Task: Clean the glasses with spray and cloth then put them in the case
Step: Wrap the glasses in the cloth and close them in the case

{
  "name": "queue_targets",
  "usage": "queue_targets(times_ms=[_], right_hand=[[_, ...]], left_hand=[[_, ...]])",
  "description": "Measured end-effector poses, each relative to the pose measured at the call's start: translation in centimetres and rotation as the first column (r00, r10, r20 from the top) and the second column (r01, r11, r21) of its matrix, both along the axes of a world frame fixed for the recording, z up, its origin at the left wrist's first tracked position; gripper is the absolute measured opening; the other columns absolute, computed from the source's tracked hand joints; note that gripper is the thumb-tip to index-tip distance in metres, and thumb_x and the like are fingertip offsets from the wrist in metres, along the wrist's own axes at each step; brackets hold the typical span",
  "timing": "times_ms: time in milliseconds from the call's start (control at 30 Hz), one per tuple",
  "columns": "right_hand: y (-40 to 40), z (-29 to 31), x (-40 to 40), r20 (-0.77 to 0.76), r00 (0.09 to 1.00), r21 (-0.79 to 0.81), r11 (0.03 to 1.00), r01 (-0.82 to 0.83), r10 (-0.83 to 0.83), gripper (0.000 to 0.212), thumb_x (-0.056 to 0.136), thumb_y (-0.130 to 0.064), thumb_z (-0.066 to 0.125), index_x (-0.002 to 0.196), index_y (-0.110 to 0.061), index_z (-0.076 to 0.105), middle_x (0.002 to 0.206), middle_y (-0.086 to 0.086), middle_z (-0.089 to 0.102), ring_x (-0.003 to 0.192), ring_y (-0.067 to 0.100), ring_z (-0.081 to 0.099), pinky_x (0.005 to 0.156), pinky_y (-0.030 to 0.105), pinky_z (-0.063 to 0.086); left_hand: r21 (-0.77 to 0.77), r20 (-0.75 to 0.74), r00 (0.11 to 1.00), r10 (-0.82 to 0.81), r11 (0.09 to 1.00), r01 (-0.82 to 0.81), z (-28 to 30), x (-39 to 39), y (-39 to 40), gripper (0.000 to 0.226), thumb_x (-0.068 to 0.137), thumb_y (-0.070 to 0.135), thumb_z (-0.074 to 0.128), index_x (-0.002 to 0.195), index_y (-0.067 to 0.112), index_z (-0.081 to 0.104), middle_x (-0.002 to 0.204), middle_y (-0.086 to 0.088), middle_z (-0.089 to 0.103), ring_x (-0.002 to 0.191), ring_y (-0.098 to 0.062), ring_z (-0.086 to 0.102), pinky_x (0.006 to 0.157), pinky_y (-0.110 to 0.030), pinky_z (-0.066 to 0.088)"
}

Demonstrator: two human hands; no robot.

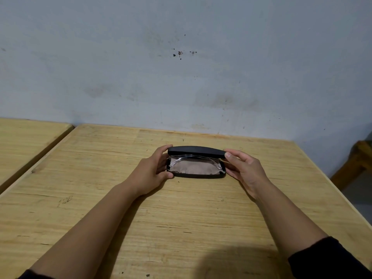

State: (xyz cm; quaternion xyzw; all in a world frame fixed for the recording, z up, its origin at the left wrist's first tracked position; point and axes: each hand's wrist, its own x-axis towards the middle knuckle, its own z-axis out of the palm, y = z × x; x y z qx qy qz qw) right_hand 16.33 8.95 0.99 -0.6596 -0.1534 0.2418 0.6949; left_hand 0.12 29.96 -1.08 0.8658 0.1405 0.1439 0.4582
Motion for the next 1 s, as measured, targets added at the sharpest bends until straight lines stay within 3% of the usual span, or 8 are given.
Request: queue_targets(times_ms=[133, 233, 367, 467, 567, 667, 833, 1000], right_hand=[[-0.1, 0.0, 0.1, 0.002, 1.0, 0.003, 1.0, -0.03, 0.03, 0.021, 0.087, -0.015, 0.065, 0.108, -0.016, 0.068, 0.104, 0.004, 0.072, 0.097, 0.014, 0.068, 0.084, 0.024, 0.056], [-0.4, -0.1, 0.1, 0.017, 0.999, -0.01, 0.999, -0.052, 0.052, 0.023, 0.088, -0.012, 0.063, 0.11, -0.014, 0.067, 0.104, 0.006, 0.071, 0.098, 0.016, 0.068, 0.087, 0.027, 0.055], [-0.8, -0.4, -0.1, 0.053, 0.997, -0.053, 0.997, -0.059, 0.062, 0.023, 0.087, -0.009, 0.064, 0.11, -0.014, 0.068, 0.109, 0.009, 0.07, 0.103, 0.02, 0.065, 0.094, 0.033, 0.051], [-1.0, -0.3, -0.5, 0.17, 0.982, -0.159, 0.986, -0.05, 0.077, 0.022, 0.087, -0.012, 0.063, 0.108, -0.016, 0.068, 0.106, 0.0, 0.069, 0.101, 0.012, 0.064, 0.089, 0.026, 0.052], [-1.0, -0.2, -0.8, 0.224, 0.971, -0.192, 0.98, -0.045, 0.088, 0.022, 0.087, -0.011, 0.063, 0.107, -0.019, 0.068, 0.1, -0.008, 0.068, 0.095, 0.004, 0.063, 0.077, 0.016, 0.053], [-1.0, -0.2, -0.8, 0.238, 0.967, -0.21, 0.977, -0.041, 0.091, 0.024, 0.086, -0.011, 0.064, 0.109, -0.018, 0.067, 0.101, -0.009, 0.068, 0.094, 0.002, 0.062, 0.072, 0.012, 0.052], [-1.1, -0.3, -1.0, 0.277, 0.955, -0.237, 0.971, -0.039, 0.106, 0.027, 0.085, -0.013, 0.067, 0.111, -0.02, 0.067, 0.11, -0.004, 0.068, 0.098, 0.002, 0.061, 0.077, 0.014, 0.05], [-1.7, -0.6, -1.7, 0.305, 0.935, -0.305, 0.949, -0.085, 0.182, 0.059, 0.075, -0.011, 0.077, 0.129, -0.019, 0.056, 0.125, -0.007, 0.057, 0.114, 0.006, 0.055, 0.082, 0.007, 0.047]], left_hand=[[-0.036, 0.013, 1.0, 0.003, 0.999, -0.003, -0.1, 0.0, 0.0, 0.081, 0.08, -0.001, 0.066, 0.141, 0.032, 0.025, 0.142, -0.002, 0.044, 0.124, -0.005, 0.044, 0.092, -0.003, 0.034], [-0.05, 0.028, 1.0, 0.005, 0.999, -0.004, -0.2, 0.0, 0.0, 0.077, 0.08, -0.004, 0.065, 0.139, 0.028, 0.028, 0.142, -0.003, 0.044, 0.119, -0.002, 0.045, 0.087, 0.001, 0.036], [0.003, 0.019, 0.999, 0.027, 1.0, -0.027, -0.1, 0.0, -0.1, 0.071, 0.079, 0.001, 0.067, 0.135, 0.03, 0.034, 0.138, -0.001, 0.048, 0.116, -0.005, 0.05, 0.091, -0.007, 0.039], [0.065, -0.018, 0.999, 0.029, 0.997, -0.028, 0.0, -0.1, -0.2, 0.066, 0.08, 0.004, 0.067, 0.134, 0.031, 0.039, 0.132, 0.003, 0.053, 0.117, -0.01, 0.053, 0.101, -0.022, 0.04], [0.089, -0.039, 0.999, 0.026, 0.996, -0.022, 0.1, -0.1, -0.3, 0.067, 0.08, 0.005, 0.067, 0.135, 0.03, 0.039, 0.131, 0.003, 0.053, 0.116, -0.009, 0.053, 0.104, -0.027, 0.04], [0.091, -0.043, 0.999, 0.03, 0.996, -0.026, 0.2, -0.1, -0.3, 0.068, 0.08, 0.005, 0.067, 0.137, 0.028, 0.038, 0.131, 0.003, 0.053, 0.116, -0.008, 0.052, 0.104, -0.026, 0.04], [0.069, -0.038, 0.999, 0.028, 0.997, -0.026, 0.3, -0.3, -0.5, 0.069, 0.078, 0.01, 0.071, 0.136, 0.027, 0.039, 0.13, 0.005, 0.053, 0.115, -0.004, 0.051, 0.098, -0.016, 0.038], [0.08, -0.018, 0.995, 0.095, 0.992, -0.093, 0.4, -0.3, -1.1, 0.068, 0.077, 0.018, 0.072, 0.137, 0.026, 0.041, 0.132, 0.003, 0.054, 0.114, -0.005, 0.051, 0.097, -0.014, 0.036]])
